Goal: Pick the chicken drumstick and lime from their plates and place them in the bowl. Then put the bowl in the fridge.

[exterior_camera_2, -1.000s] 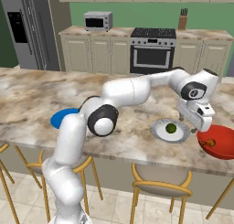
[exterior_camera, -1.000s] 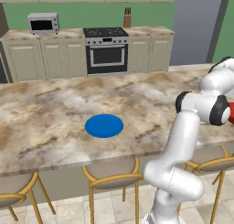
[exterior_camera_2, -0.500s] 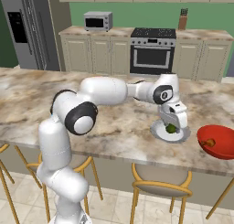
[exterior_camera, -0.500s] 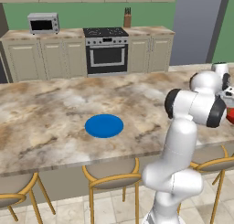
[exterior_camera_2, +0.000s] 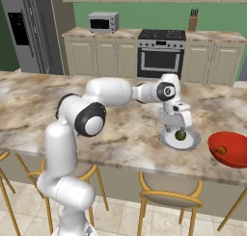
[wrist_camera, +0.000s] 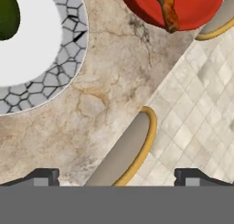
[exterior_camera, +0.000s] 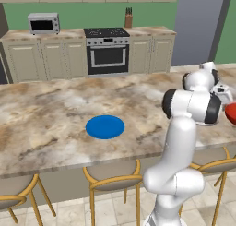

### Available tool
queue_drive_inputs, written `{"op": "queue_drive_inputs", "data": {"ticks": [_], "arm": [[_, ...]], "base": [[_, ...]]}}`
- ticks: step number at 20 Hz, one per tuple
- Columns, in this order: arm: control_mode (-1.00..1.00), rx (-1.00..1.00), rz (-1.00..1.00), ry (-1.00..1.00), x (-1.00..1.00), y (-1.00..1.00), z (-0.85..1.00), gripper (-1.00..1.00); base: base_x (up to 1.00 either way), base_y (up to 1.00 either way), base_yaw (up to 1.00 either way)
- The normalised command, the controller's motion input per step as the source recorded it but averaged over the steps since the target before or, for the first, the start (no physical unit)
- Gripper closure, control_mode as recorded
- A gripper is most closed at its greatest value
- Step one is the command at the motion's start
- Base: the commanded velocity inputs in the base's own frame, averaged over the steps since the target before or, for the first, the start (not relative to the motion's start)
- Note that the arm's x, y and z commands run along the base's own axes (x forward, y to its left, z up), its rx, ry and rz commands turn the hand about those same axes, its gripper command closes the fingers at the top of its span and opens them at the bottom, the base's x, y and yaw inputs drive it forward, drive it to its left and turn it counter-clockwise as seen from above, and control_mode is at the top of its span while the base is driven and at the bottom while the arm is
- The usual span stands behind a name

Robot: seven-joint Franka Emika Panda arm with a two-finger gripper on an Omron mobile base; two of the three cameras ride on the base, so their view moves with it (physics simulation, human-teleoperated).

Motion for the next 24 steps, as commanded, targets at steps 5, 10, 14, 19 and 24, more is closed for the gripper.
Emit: {"op": "queue_drive_inputs", "data": {"ticks": [5,10,14,19,24], "arm": [[-1.0,0.2,0.22,0.02,0.2,0.0,0.06,-1.0],[-1.0,0.23,0.18,-0.16,0.22,0.0,-0.01,-1.0],[-1.0,0.17,0.16,-0.27,0.21,0.0,-0.05,-1.0],[-1.0,0.06,0.2,-0.26,0.19,0.0,-0.1,-1.0],[-1.0,0.0,0.18,-0.13,0.16,0.0,-0.13,-1.0]], "base": [[0.0,0.0,0.0],[0.0,0.0,0.0],[0.0,0.0,0.0],[0.0,0.0,0.0],[0.0,0.0,0.0]]}}
